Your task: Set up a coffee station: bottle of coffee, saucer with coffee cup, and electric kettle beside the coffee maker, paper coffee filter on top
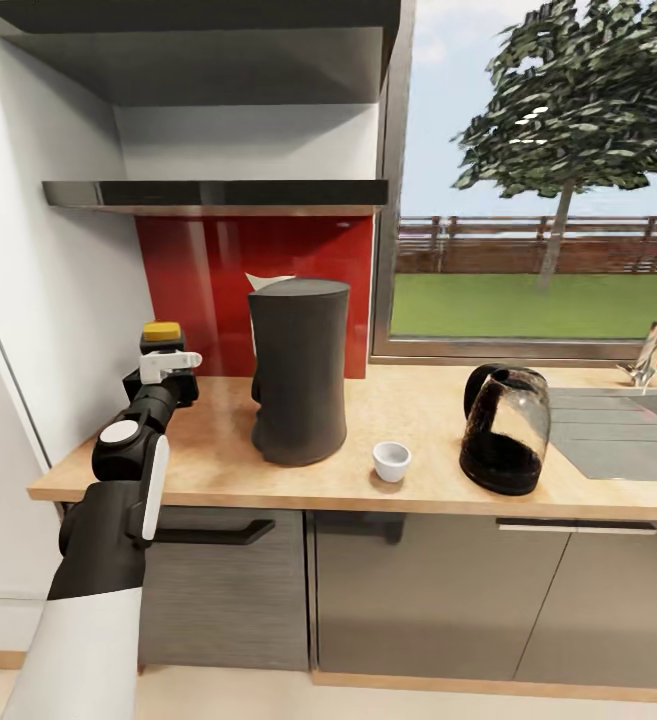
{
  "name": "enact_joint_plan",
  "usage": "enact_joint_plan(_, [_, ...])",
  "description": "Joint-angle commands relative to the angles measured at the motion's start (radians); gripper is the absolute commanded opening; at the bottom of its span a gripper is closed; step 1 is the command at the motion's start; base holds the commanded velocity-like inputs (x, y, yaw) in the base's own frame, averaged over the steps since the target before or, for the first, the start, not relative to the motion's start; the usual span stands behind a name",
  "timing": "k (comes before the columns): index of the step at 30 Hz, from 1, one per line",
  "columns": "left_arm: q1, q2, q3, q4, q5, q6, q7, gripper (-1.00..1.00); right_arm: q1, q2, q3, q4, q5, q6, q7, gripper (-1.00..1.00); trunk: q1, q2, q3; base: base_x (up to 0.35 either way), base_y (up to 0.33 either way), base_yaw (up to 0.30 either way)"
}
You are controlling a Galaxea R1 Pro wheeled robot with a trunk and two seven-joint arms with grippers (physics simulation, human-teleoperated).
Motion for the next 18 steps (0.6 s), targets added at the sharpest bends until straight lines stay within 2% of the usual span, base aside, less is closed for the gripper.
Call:
enact_joint_plan(1, [-0.001, -0.001, 0.001, 0.000, -0.007, 0.005, 0.000, -1.00, -0.001, -0.001, 0.003, -0.002, -0.012, -0.005, 0.001, 1.00, 0.000, -0.001, -0.001, 0.000, 0.090, 0.000])
enact_joint_plan(9, [-0.001, -0.001, 0.001, 0.004, -0.007, 0.006, 0.000, -1.00, -0.001, -0.001, 0.002, -0.002, -0.012, -0.005, 0.001, 1.00, 0.000, -0.001, -0.001, 0.131, 0.133, -0.014])
enact_joint_plan(14, [-0.001, -0.001, 0.001, 0.005, -0.008, 0.006, 0.000, -1.00, -0.001, -0.001, 0.004, -0.002, -0.012, -0.006, 0.002, 1.00, 0.000, -0.001, -0.001, 0.021, 0.020, -0.171])
enact_joint_plan(18, [-0.001, -0.001, 0.001, 0.006, -0.008, 0.006, 0.000, -1.00, -0.001, -0.001, 0.004, -0.002, -0.011, -0.006, 0.001, 1.00, 0.000, -0.001, -0.001, 0.141, 0.125, -0.057])
